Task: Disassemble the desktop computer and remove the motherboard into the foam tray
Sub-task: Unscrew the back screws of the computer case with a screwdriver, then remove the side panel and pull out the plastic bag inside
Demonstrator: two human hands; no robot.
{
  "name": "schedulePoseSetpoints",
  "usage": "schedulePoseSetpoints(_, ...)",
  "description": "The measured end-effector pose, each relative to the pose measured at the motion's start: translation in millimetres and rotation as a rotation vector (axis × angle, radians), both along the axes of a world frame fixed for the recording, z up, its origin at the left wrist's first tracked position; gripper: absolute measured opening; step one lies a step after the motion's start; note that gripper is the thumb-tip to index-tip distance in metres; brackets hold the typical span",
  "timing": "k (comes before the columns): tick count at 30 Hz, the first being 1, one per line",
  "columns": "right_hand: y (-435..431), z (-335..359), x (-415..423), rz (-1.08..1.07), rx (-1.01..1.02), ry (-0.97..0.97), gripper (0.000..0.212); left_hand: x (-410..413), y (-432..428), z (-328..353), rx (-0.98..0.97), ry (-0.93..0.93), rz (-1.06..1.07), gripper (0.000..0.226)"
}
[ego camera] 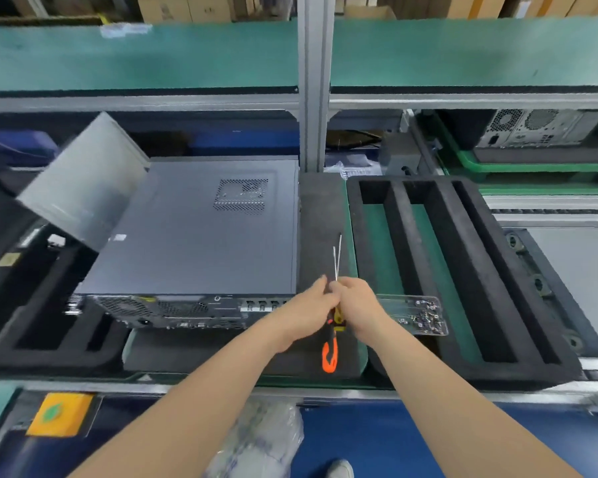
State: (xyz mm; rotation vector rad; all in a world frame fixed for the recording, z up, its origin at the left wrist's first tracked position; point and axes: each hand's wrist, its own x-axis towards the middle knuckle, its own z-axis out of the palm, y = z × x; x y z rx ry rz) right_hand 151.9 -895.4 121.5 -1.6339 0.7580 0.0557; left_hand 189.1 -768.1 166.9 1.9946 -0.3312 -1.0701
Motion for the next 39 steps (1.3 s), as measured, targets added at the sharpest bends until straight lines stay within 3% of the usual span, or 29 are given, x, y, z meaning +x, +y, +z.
schedulePoseSetpoints(3,20.1,-3.8,5.9,0.081,-0.33,0.107,0.023,-3.8,43.0,1.2,0.04,0.091,-0.173,0.066)
schedulePoseSetpoints(5,30.8,-1.8,8.0,0.086,-0.49,0.163,0.017,0.8,71.3,-0.4,0.061,0.021,-0.235,0.052)
schedulePoseSetpoints(8,48.5,-4.8,9.3,0.099,-0.651,0.27,0.026,14.3,108.0,-10.0,0.154,-0.141,-0.297,0.045)
schedulePoseSetpoints(16,89.3,-20.7,4.8,0.069,-0.78,0.325,0.008,34.9,161.4,-36.2,0.08,-0.1,-0.141,0.035)
schedulePoseSetpoints(21,100.3,-0.9,-5.2,-0.002,-0.784,0.268,0.008,43.5,186.0,-20.0,0.021,-0.201,-0.221,0.031)
schedulePoseSetpoints(23,113.7,10.1,-13.0,-0.126,-0.673,0.225,0.006,54.6,196.8,-1.6,-0.01,-0.274,-0.323,0.027)
schedulePoseSetpoints(25,134.4,21.6,-16.3,-0.235,-0.307,0.214,0.019,70.7,206.7,22.6,-0.097,-0.292,-0.377,0.024)
schedulePoseSetpoints(27,162.4,34.9,-15.0,-0.157,0.019,0.251,0.029,89.7,211.3,43.9,-0.213,-0.351,-0.313,0.024)
schedulePoseSetpoints(30,209.5,44.6,3.6,-0.048,0.347,0.103,0.038,120.1,210.9,56.0,-0.233,-0.704,-0.164,0.018)
schedulePoseSetpoints(32,238.4,47.6,22.1,-0.136,0.573,-0.003,0.043,137.3,210.2,49.4,-0.139,-0.93,-0.198,0.016)
schedulePoseSetpoints(35,269.6,48.4,47.3,-0.344,0.691,-0.062,0.05,155.8,209.7,31.4,-0.068,-1.039,-0.31,0.034)
schedulePoseSetpoints(39,293.9,39.6,64.5,-0.601,0.596,-0.119,0.043,164.5,208.5,8.3,0.179,-1.081,-0.436,0.047)
